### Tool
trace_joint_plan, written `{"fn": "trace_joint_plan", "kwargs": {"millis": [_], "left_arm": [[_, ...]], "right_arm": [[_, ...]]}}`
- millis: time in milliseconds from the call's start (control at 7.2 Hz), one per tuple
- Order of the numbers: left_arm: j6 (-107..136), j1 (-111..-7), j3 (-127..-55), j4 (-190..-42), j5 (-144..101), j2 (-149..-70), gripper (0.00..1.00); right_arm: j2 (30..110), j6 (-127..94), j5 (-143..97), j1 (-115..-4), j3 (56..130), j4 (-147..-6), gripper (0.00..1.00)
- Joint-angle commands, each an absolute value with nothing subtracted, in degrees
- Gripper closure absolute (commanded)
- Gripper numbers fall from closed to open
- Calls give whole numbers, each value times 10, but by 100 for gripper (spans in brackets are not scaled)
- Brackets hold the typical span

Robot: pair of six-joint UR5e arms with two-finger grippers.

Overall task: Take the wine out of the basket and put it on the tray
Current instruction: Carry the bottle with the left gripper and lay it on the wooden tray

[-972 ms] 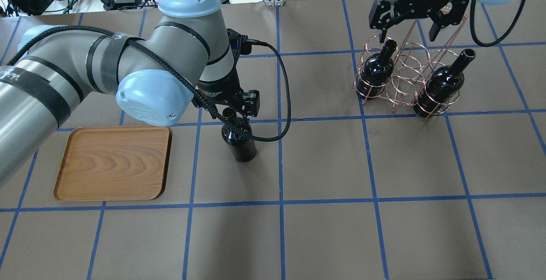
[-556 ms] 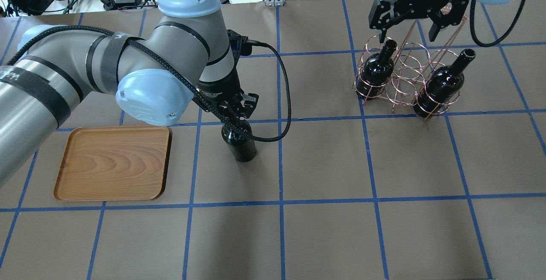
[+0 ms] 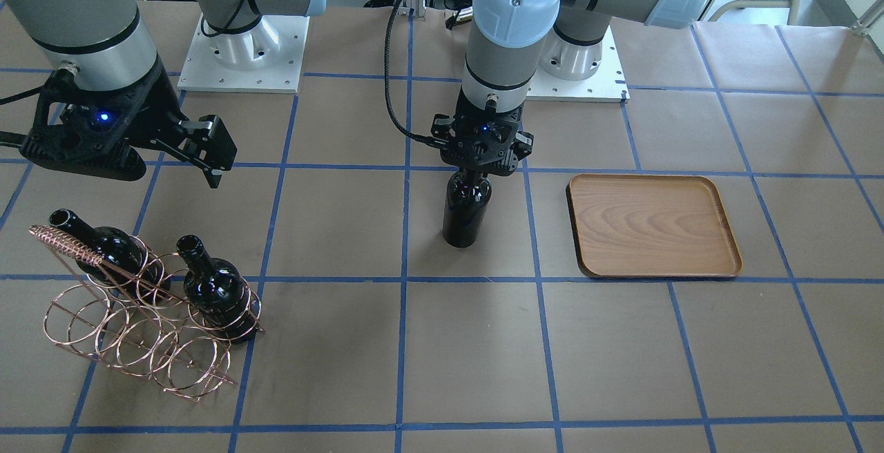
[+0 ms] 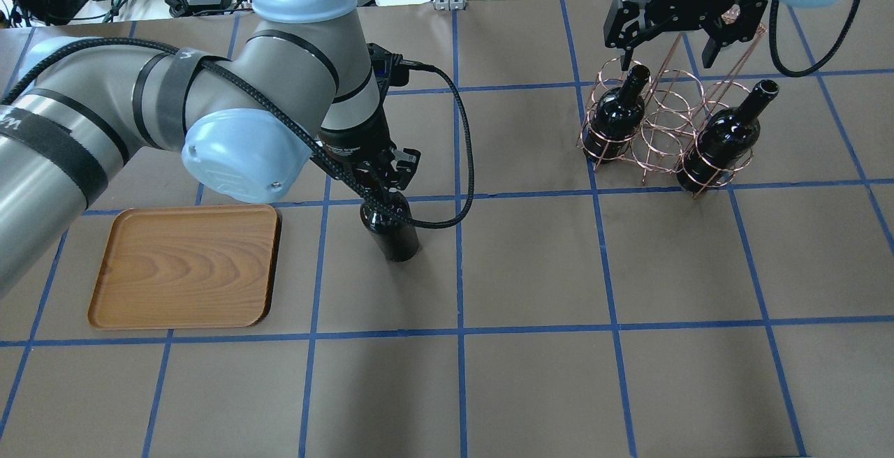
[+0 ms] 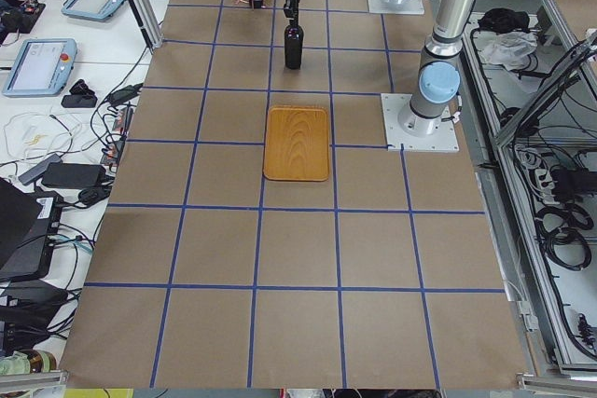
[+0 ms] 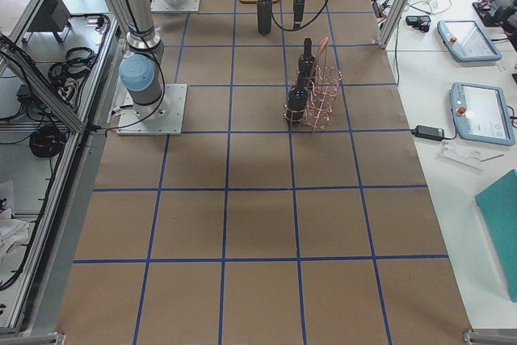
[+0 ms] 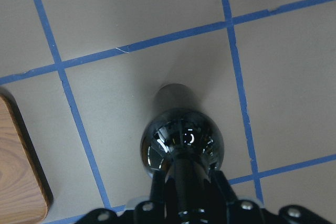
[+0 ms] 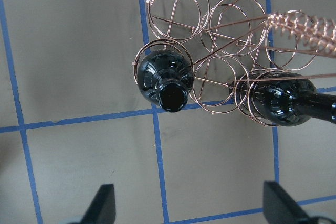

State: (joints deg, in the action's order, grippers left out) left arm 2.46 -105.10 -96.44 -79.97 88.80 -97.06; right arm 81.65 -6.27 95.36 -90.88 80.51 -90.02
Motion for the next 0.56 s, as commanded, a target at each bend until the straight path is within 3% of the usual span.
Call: {"fn": "trace_joint_plan", "kwargs": {"millis": [0,417], "left_arm": [[-14,-1016,-920,-863,923,-958,100],[-113,-893,-893,-902,933,-929,100]], "right_arm": [[817,-63,954,-909,805,-901,0],[817,-64,954,-909,805,-900,0]]}}
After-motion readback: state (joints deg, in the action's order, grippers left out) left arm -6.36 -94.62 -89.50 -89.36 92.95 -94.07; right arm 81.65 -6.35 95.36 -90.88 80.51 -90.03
